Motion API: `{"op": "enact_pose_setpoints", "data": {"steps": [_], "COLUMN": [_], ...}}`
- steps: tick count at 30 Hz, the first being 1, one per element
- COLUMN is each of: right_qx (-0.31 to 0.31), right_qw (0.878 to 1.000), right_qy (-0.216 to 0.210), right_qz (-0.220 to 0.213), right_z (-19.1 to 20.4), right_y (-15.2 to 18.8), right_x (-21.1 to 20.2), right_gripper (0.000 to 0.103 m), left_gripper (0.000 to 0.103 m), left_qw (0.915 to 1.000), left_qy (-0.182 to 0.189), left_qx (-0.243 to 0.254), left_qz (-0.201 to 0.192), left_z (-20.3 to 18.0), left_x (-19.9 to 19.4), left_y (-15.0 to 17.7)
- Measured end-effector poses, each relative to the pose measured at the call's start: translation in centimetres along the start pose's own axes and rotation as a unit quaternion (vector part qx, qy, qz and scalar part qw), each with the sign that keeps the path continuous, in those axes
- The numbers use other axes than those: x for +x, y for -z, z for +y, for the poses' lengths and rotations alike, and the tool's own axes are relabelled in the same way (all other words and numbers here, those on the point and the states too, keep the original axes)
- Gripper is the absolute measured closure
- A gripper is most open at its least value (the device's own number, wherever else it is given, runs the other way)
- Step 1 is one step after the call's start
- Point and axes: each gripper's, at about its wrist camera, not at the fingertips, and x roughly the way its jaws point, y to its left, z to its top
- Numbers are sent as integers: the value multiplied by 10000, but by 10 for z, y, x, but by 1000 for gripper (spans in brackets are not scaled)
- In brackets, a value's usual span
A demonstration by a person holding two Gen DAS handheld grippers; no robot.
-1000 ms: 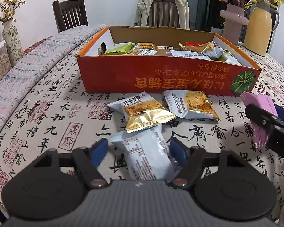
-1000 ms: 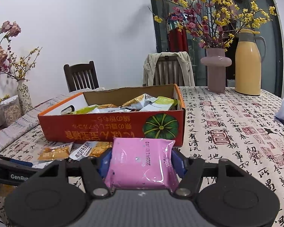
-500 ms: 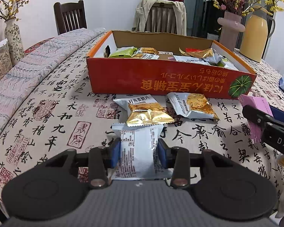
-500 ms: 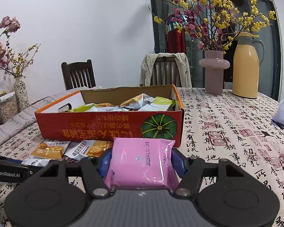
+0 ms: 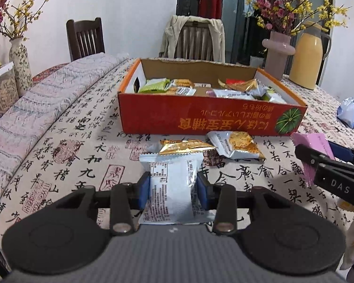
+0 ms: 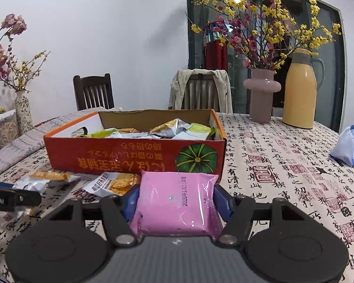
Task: Organize snacks
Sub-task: 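Carry the pink packet and white packet over the box and release both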
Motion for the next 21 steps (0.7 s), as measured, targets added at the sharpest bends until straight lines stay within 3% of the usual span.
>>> {"op": "enact_pose_setpoints", "data": {"steps": [12,21], "right_qx": [-112,-158], "right_qw": [9997,9988], "right_qy": [30,92], "right_qz": [-232,-464], "right_z": [13,17], "right_y": [-13,-33], "right_x": [-15,-16], "right_gripper": [38,38], "left_gripper": [62,62], "left_qw": [9991,9953], "left_qy": [134,157], "left_qx": [8,198], "left_qz": [-407,-931], "left_z": [10,6], "left_x": [-18,-26], "left_y": [-11,-43]}}
